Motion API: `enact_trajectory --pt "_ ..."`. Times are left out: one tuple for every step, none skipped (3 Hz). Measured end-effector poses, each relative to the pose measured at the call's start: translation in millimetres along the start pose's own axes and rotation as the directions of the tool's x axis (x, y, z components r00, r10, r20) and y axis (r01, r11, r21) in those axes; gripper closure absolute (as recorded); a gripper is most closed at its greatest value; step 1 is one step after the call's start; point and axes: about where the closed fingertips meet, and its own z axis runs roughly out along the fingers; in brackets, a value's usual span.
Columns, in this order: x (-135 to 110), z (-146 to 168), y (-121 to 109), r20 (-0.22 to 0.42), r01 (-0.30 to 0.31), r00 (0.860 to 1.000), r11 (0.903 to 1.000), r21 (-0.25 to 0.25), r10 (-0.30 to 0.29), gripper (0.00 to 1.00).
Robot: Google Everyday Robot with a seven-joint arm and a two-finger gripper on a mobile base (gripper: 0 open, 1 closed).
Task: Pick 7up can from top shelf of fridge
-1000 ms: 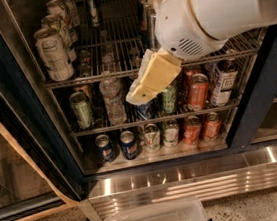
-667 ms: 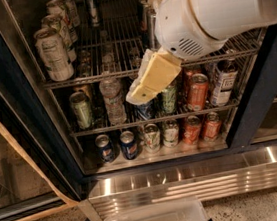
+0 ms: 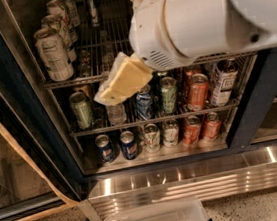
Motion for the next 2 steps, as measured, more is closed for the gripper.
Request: enact_trajectory --pt "-30.5 15.6 -2.9 0.117 -0.029 0.993 0.9970 0.072 0.020 0.00" --pt "-57.2 33.9 -10.6 0.235 -0.081 0.971 0.9899 0.117 0.051 0.00"
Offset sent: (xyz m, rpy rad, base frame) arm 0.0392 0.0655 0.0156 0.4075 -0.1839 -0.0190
